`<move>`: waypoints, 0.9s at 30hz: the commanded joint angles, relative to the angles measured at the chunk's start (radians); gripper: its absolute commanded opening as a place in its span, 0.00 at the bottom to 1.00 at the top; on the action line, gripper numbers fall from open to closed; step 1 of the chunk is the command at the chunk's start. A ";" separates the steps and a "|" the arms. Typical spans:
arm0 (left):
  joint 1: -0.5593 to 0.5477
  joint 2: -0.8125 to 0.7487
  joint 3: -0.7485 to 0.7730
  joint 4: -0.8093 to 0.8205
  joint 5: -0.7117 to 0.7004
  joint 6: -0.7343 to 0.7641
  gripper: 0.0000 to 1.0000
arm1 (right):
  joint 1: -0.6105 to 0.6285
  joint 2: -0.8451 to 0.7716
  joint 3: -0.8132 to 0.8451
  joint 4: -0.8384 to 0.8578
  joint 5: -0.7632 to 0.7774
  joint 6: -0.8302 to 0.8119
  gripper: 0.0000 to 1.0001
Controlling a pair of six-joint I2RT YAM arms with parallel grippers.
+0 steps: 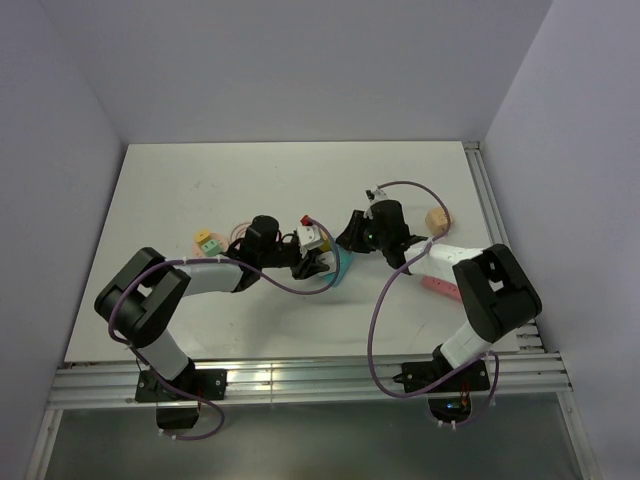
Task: Insert the plug
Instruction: Insert the plug into the socket.
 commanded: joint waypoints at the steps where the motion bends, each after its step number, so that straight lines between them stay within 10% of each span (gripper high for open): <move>1: -0.003 0.013 -0.003 0.037 -0.001 -0.006 0.00 | -0.006 0.013 0.030 0.005 -0.012 -0.010 0.34; 21: -0.133 0.050 -0.003 0.054 -0.292 -0.120 0.00 | -0.006 0.007 -0.004 -0.003 -0.006 0.030 0.32; 27: -0.161 0.042 0.008 0.036 -0.341 -0.140 0.00 | -0.029 -0.040 -0.013 0.019 0.008 0.046 0.45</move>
